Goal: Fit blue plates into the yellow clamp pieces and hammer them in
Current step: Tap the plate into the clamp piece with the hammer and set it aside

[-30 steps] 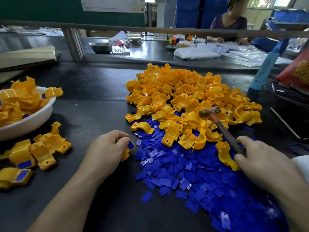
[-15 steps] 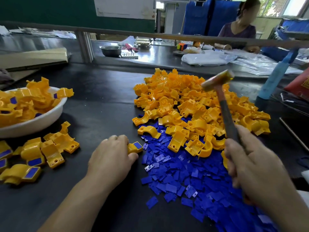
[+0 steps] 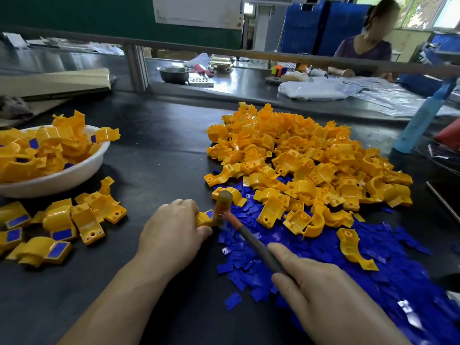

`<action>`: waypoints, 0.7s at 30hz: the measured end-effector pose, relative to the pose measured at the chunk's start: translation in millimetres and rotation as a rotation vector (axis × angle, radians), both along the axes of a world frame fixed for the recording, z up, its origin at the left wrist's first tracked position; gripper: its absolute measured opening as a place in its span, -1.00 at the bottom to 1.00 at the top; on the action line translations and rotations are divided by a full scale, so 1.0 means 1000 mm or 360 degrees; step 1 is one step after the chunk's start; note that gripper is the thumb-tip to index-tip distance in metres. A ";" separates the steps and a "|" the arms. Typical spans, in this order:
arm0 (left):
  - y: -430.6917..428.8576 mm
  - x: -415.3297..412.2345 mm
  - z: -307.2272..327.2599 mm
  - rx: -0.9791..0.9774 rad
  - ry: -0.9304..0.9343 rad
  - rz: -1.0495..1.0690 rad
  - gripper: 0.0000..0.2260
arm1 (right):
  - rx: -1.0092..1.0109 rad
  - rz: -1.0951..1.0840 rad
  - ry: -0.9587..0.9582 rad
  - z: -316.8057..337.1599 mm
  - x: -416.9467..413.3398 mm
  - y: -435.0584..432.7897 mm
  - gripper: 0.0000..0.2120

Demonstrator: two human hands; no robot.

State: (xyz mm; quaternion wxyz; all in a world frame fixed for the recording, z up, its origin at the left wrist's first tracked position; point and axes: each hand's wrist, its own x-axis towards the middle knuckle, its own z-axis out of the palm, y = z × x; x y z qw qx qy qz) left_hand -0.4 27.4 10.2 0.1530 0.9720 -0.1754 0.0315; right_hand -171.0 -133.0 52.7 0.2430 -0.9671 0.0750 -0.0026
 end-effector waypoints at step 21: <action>0.000 0.001 0.000 0.0016 0.0013 -0.0003 -0.67 | -0.0107 -0.0020 -0.0076 -0.005 0.015 0.014 -0.52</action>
